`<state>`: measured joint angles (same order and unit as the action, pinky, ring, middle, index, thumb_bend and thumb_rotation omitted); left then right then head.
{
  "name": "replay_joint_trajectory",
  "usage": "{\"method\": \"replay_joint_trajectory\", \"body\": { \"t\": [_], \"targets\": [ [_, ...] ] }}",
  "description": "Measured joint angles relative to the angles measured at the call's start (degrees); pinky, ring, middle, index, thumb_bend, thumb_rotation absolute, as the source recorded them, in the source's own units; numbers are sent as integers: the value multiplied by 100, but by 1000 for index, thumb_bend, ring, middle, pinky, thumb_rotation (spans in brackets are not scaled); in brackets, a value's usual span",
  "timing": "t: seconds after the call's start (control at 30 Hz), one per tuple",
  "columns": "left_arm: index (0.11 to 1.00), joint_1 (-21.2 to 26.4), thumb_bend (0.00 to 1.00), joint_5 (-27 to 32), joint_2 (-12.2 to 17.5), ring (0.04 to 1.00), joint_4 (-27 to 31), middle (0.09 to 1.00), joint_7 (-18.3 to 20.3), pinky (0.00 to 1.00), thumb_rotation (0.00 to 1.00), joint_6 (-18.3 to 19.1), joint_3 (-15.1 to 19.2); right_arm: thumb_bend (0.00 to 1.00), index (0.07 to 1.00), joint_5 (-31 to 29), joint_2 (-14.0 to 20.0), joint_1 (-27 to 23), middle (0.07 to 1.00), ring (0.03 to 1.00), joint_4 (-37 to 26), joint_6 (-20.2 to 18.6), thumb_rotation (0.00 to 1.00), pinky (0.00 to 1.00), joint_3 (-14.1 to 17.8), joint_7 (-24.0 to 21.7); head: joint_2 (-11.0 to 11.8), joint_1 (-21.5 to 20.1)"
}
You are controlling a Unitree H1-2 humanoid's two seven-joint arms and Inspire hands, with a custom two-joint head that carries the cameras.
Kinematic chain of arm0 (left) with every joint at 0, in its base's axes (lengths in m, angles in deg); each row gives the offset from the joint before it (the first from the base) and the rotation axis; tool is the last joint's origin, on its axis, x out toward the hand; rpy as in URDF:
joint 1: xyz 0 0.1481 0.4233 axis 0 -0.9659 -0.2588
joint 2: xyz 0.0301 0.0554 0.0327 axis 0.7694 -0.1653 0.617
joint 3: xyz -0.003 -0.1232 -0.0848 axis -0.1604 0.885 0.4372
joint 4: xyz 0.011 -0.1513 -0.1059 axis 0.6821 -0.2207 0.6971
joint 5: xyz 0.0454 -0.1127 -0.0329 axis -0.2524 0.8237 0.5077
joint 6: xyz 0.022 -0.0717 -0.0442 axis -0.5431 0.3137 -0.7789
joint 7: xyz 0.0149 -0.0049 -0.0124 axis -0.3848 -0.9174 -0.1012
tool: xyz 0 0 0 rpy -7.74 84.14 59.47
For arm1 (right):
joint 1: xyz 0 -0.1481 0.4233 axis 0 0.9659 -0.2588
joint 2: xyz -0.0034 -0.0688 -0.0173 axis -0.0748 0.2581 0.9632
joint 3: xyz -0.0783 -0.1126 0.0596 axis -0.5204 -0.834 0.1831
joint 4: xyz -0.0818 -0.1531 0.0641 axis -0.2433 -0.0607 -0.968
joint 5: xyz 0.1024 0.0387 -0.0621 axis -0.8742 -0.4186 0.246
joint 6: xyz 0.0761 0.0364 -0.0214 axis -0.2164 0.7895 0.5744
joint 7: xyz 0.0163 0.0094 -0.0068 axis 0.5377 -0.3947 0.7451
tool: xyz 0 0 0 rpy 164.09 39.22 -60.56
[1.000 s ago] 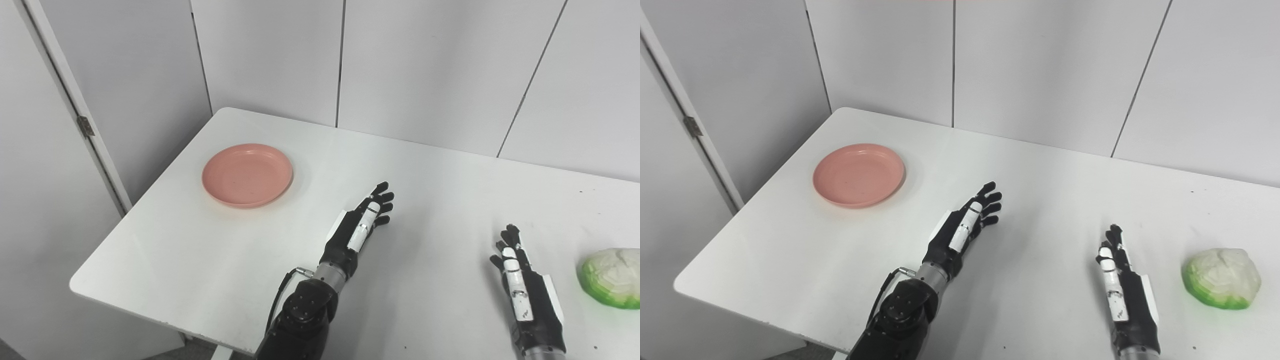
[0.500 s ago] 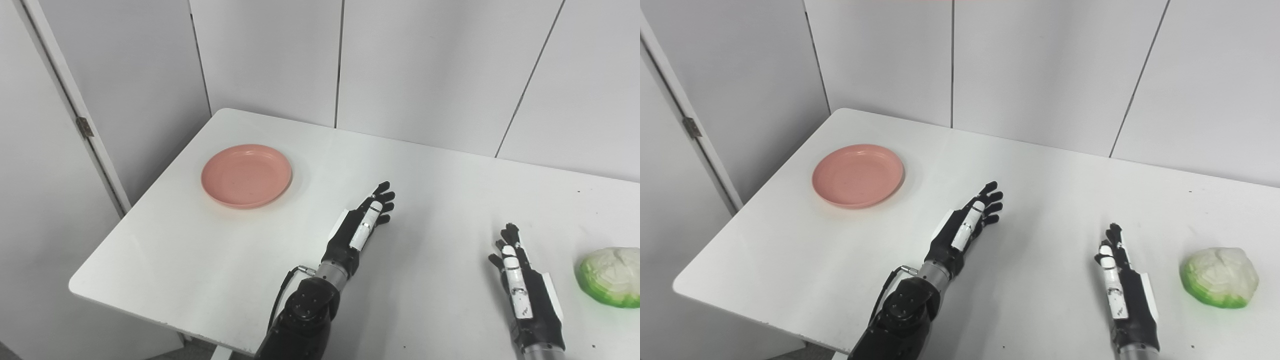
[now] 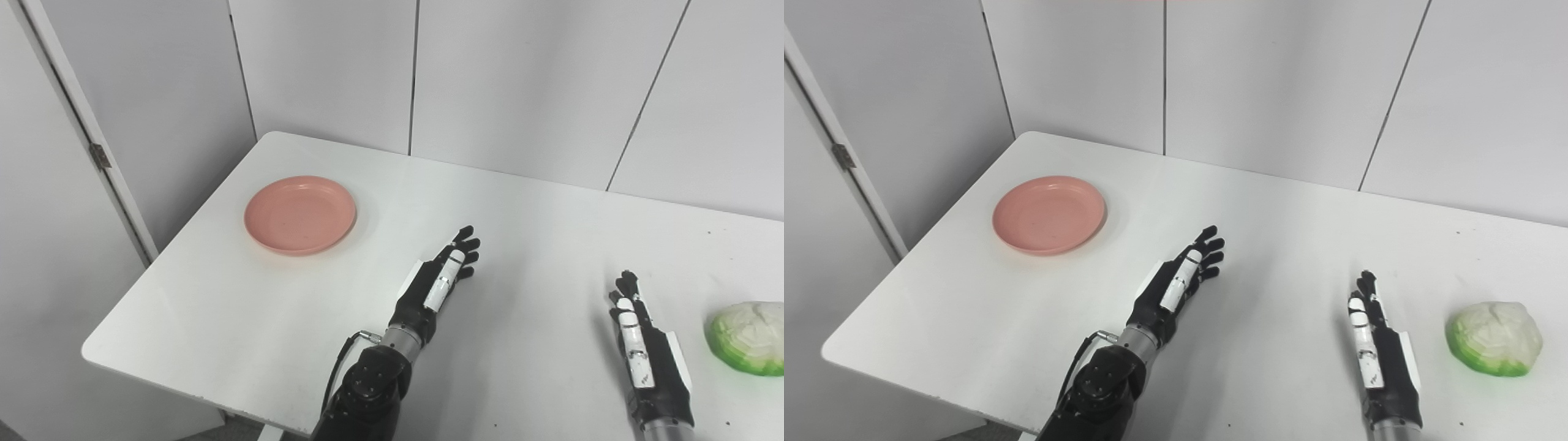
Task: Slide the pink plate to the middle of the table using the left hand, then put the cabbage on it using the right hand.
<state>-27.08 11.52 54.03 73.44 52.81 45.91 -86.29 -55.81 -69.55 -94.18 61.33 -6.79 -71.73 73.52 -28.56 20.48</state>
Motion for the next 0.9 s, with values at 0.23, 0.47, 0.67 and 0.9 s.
{"method": "replay_joint_trajectory", "body": {
  "t": [0.23, 0.47, 0.67, 0.9],
  "targets": [
    [910, 190, 454, 2, 80, 907, 814, 922, -1, 940, 1000, 323, 162, 110, 1000, 16, 3, -2, 998, 989, -6, 0, 1000, 1000, -1, 4, -35, 35],
    [906, 471, 468, 256, 152, 898, 1286, 917, -31, 940, 1000, 584, 502, 123, 1000, 7, 2, -2, 1000, 993, -15, 0, 1000, 1000, 0, -7, -62, 79],
    [899, 666, 466, 315, 363, 897, 1611, 913, -160, 904, 1000, 771, 765, 109, 1000, 2, 1, -2, 1000, 993, -16, 0, 1000, 1000, 1, -9, -62, 167],
    [898, 877, 456, 313, 573, 895, 1759, 912, -385, 896, 1000, 866, 1115, 110, 1000, -7, 8, -6, 994, 991, -7, 1, 1000, 1000, 1, -14, -70, 246]
  ]
}}
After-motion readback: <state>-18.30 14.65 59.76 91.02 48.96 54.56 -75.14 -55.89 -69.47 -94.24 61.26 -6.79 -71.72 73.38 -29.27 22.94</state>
